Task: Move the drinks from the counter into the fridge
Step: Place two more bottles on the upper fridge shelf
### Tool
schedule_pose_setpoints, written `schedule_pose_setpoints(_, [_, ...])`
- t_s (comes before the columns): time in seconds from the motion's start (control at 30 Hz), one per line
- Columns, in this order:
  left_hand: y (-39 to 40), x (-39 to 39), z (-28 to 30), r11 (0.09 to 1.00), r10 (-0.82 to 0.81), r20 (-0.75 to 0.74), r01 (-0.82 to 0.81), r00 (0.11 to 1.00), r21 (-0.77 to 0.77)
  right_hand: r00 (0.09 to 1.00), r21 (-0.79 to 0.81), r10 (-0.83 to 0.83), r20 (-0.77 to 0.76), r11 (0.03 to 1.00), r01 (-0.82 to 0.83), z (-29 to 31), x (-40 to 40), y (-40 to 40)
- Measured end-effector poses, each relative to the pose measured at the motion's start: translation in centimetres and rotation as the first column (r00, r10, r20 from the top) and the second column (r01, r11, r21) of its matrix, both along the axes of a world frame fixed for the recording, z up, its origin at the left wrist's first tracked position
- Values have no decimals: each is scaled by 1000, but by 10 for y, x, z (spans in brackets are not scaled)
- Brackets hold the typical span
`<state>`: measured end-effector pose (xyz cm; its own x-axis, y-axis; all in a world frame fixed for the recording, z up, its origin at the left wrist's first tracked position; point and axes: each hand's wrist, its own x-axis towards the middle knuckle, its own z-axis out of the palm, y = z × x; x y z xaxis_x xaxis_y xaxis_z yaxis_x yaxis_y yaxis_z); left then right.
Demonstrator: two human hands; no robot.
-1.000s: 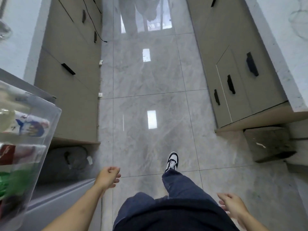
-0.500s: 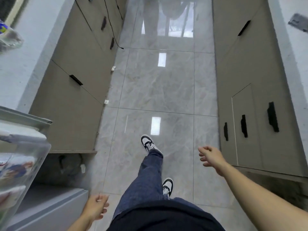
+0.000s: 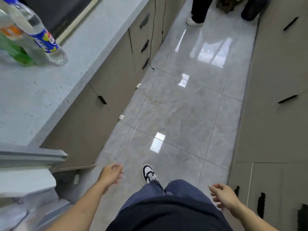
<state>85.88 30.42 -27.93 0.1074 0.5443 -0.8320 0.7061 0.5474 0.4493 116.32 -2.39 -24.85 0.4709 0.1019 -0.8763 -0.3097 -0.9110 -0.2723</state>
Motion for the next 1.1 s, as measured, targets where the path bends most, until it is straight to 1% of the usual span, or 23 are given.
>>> schedule_pose_setpoints(0.1, [36, 40, 7, 998, 48, 93, -53, 994, 45, 997, 8, 76, 9, 997, -76, 9, 30, 42])
schedule_pose_setpoints(0.2, [56, 59, 9, 988, 135, 110, -143, 985, 64, 986, 2, 165, 3, 986, -165, 11, 62, 83])
schedule_pose_setpoints(0.37, [57, 59, 5, 960, 276, 21, -277, 961, 36, 943, 10, 333, -24, 943, -333, 2, 118, 162])
schedule_pose_setpoints(0.47, [41, 50, 11, 914, 405, -77, -403, 911, 37, 897, 20, 439, -41, 898, -439, -6, 155, 218])
schedule_pose_setpoints(0.6, [14, 52, 21, 795, 607, -133, -602, 784, 76, 797, 78, 603, -15, 796, -601, -10, 198, 309])
schedule_pose_setpoints(0.77, [-6, 84, 26, 581, 814, -113, -798, 570, 158, 702, 154, 710, 45, 690, -707, -10, 219, 429])
schedule_pose_setpoints(0.83, [-10, 97, 31, 486, 874, -88, -853, 479, 191, 664, 176, 746, 50, 648, -741, -6, 212, 465])
schedule_pose_setpoints(0.87, [-11, 101, 34, 452, 892, -70, -869, 448, 200, 644, 188, 763, 49, 627, -756, -4, 207, 480])
schedule_pose_setpoints(1.0, [0, 113, 44, 364, 929, -21, -902, 370, 230, 551, 262, 834, 40, 523, -811, 5, 167, 524])
schedule_pose_setpoints(1.1, [28, 115, 56, 292, 948, 54, -925, 313, 243, 475, 328, 879, 45, 436, -838, 13, 122, 550])
